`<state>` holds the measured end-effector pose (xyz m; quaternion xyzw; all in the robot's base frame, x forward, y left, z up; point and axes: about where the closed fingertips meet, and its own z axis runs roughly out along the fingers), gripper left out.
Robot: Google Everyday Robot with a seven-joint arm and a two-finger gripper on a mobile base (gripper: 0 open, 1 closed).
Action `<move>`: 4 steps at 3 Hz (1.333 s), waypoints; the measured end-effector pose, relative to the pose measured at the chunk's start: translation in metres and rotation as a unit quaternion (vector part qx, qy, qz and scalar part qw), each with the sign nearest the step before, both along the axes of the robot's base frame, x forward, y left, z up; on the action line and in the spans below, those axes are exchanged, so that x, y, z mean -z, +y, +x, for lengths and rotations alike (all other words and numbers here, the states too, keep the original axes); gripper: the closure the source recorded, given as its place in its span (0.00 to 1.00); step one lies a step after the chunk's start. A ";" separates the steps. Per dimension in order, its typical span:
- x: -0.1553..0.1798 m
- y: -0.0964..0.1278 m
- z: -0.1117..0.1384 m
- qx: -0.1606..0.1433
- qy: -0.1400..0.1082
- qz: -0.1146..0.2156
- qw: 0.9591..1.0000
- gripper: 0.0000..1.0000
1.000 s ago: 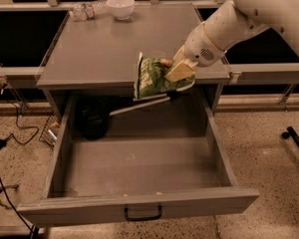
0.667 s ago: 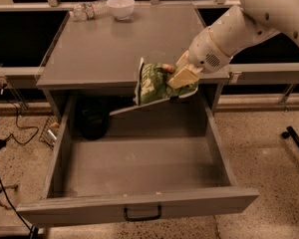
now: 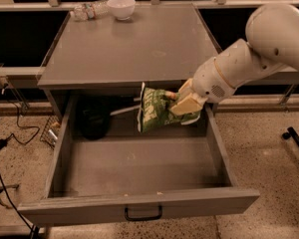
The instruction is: Place green jalapeno chip bag into top drawer
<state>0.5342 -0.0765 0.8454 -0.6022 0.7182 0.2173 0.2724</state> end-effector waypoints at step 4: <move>0.063 0.011 -0.005 -0.033 0.022 0.044 0.998 1.00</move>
Offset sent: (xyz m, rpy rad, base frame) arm -0.0040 0.0169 -0.0690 0.1374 0.0360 0.0996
